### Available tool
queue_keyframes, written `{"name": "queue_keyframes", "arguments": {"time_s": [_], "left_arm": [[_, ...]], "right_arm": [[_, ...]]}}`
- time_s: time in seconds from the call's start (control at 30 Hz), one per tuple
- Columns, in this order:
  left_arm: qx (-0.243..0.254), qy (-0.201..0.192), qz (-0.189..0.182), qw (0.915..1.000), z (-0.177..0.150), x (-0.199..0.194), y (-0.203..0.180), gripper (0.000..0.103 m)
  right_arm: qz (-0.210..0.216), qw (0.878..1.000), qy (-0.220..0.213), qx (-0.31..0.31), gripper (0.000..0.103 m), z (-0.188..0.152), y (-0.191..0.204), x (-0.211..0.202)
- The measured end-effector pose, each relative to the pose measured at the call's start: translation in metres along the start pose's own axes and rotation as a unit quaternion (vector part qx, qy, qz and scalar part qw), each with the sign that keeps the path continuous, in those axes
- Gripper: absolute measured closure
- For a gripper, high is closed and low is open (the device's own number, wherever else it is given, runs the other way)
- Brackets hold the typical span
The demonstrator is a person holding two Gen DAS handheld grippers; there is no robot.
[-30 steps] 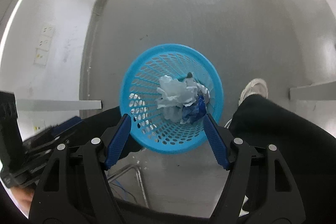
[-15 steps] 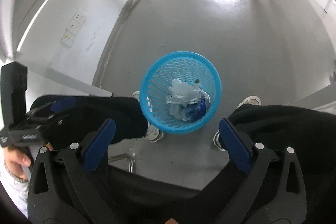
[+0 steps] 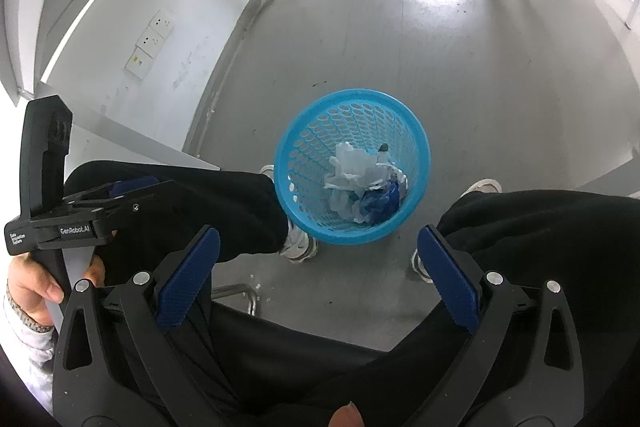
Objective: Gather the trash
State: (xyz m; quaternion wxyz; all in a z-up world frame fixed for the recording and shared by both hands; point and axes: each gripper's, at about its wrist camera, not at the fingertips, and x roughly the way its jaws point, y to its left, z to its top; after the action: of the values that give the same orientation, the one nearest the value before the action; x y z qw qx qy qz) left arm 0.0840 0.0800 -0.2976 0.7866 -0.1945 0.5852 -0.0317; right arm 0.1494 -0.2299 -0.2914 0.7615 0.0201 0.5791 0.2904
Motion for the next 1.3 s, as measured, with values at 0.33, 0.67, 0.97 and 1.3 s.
{"name": "queue_keyframes", "arguments": {"time_s": [0.33,0.67,0.97,1.3], "left_arm": [[0.021,-0.014,-0.009,0.9997,-0.004,-0.008,-0.011,0.006],[0.019,-0.007,0.011,0.9997,-0.004,-0.004,-0.01,0.006],[0.014,-0.004,0.011,0.9998,-0.002,-0.003,-0.008,0.006],[0.013,-0.003,0.012,0.9998,-0.001,-0.002,-0.008,0.006]], "right_arm": [[0.002,1.0,0.008,0.003,0.009,0.001,0.001,0.006],[0.003,1.0,0.009,0.005,0.008,0.001,0.002,0.007],[0.003,1.0,0.009,0.01,0.008,0.001,0.001,0.009],[0.004,1.0,0.008,0.01,0.008,0.001,0.0,0.008]]}}
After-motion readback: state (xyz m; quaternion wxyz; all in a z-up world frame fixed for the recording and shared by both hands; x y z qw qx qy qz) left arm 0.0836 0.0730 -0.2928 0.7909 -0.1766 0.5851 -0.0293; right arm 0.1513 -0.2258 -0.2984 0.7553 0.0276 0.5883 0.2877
